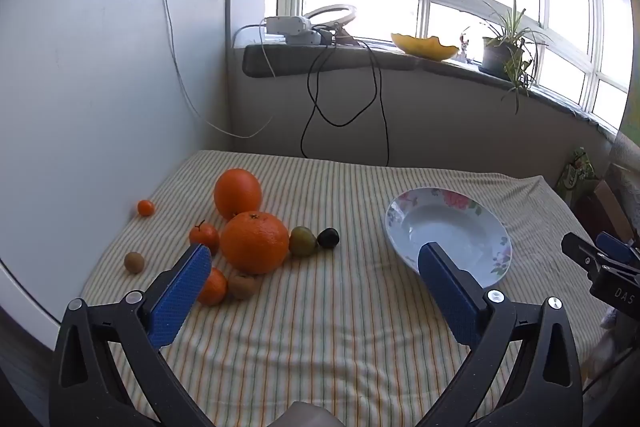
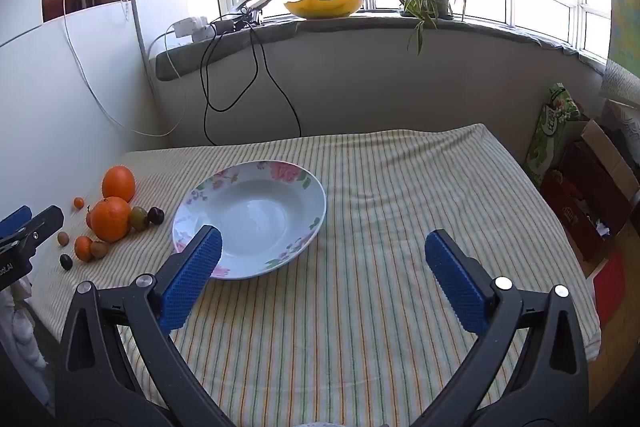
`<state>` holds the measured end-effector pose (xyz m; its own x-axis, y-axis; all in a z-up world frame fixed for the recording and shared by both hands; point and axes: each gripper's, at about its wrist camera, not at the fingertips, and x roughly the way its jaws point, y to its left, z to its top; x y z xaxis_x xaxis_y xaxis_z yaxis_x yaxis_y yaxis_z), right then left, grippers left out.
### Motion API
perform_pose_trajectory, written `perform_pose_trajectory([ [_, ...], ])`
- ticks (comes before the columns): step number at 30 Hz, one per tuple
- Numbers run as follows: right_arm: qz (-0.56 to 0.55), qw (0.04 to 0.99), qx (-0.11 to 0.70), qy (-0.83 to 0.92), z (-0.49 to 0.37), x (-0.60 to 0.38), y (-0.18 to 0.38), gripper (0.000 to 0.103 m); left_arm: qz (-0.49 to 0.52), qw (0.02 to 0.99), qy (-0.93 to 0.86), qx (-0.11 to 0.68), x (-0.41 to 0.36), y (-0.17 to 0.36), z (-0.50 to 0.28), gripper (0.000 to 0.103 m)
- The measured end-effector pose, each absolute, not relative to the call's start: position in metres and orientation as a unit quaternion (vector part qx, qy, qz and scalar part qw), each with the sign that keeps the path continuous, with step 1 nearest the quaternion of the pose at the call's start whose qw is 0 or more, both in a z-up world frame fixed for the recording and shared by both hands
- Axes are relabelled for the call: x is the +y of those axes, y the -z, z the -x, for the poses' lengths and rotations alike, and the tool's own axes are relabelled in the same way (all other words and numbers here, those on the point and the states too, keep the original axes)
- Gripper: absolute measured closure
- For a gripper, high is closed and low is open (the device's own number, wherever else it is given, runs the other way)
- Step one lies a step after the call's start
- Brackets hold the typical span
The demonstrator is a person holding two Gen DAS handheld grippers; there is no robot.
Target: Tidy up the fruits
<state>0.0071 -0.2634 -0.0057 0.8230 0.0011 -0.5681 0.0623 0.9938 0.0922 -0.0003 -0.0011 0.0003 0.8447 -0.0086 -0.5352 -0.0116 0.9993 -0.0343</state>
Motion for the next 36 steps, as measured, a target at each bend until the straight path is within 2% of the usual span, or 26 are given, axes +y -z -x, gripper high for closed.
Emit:
perform_pose_trajectory([
  [36, -0.045, 0.952, 0.303, 0.010, -0.0105, -0.2585, 0.0066, 0.000, 0.020, 0.962, 0.002, 0.272, -0.0055, 0.0005, 0.0008, 0.000],
])
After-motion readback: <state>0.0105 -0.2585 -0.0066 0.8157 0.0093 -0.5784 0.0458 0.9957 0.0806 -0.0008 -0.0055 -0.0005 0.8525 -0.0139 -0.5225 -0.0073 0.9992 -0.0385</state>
